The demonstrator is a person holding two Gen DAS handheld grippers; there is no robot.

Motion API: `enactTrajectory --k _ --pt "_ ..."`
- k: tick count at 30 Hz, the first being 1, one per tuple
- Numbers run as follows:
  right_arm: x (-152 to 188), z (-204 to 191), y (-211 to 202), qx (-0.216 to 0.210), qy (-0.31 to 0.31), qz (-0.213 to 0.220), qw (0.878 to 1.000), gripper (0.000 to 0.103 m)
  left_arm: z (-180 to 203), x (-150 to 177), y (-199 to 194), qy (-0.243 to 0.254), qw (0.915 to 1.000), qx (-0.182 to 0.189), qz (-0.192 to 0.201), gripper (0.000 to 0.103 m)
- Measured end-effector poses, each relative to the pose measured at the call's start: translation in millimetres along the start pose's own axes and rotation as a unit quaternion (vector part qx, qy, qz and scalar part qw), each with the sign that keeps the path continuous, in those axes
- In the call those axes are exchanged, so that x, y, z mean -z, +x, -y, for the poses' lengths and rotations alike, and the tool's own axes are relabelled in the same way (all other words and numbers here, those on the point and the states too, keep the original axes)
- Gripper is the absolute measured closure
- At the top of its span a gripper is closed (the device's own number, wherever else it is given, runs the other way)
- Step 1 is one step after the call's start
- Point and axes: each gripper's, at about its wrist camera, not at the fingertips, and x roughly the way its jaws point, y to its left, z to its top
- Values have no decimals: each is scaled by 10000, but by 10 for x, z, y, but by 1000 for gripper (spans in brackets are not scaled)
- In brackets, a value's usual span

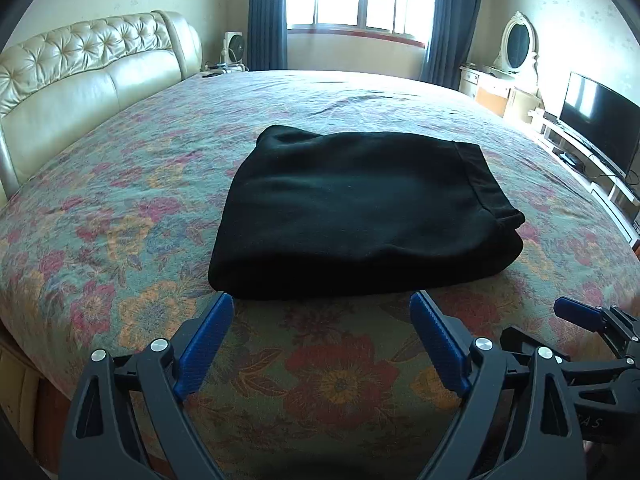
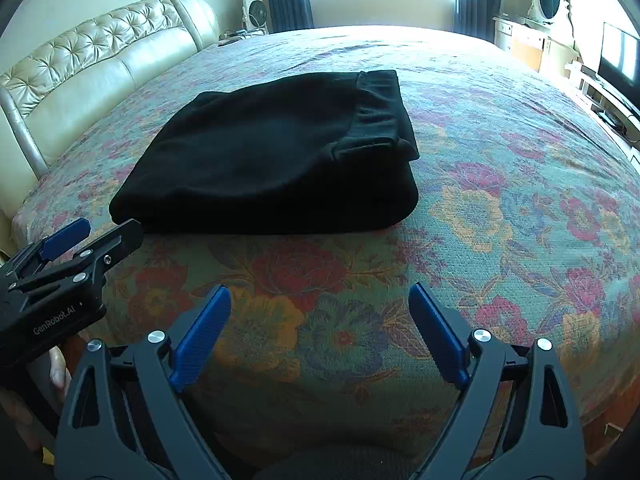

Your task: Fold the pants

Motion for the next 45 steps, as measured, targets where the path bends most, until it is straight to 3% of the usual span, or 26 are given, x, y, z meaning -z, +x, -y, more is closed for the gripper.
enactTrajectory --k 8,13,24,45 --pt "-4 22 -46 19 7 113 9999 12 -9 -43 -96 25 9998 -88 161 14" --pt "-8 51 -51 14 25 121 9999 12 -15 -47 -163 125 9992 -328 183 14" --pt "-6 26 -99 65 -69 215 9997 12 -159 26 -178 -39 9999 -6 -126 14" --pt "2 -15 -114 77 -148 232 9996 12 -99 80 -129 -5 9995 103 -307 14"
